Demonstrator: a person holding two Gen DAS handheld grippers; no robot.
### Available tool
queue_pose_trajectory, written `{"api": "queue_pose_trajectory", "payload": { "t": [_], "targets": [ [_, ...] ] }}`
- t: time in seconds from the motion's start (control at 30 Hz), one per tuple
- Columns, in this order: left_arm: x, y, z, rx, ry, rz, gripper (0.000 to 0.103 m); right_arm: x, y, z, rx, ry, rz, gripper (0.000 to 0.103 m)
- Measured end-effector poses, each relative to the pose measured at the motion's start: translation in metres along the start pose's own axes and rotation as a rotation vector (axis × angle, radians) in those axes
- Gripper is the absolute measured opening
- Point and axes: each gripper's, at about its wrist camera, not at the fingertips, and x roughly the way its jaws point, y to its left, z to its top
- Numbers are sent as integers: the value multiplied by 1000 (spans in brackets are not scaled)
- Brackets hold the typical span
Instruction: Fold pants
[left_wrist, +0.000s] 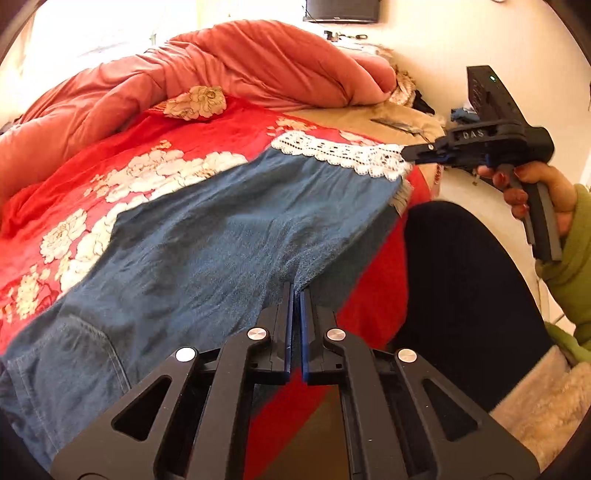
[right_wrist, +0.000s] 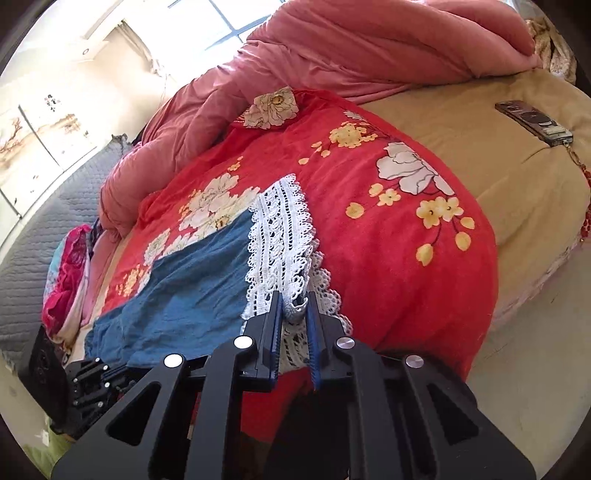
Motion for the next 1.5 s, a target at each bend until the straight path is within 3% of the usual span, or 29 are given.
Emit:
{"api": "queue_pose_trajectory", "payload": {
  "t": [0.13,0.3,0.53,0.63,0.77,0.93,1.17,1.37,1.5],
  "targets": [
    [15,-10,-11,60,78,29,0,12,-8,-10,4,56,-17,12],
    [26,-8,-16,60,117,23,0,23,-19,-17,26,86,-46,12],
    [36,-5,-20,56,147,29,3,22,-18,-16,8,93,-144,30],
    [35,-5,-19,55,143,18,5,5,-6,-12,-44,41,-187,31],
    [34,-9,-20,65,142,-11,21,-2,32,-17,-173,20,-110,32],
    [39,-6,-22,48,162,-14,21,27,75,-28,-270,82,4,33],
    [41,-3,-23,25,176,-30,27,85,70,-46,-215,264,-36,39],
    [30,2,-18,-10,141,-102,31,80,68,-43,-204,239,17,40],
    [-3,34,-3,-159,0,-204,40,48,68,-25,-222,113,64,47]
  ]
}}
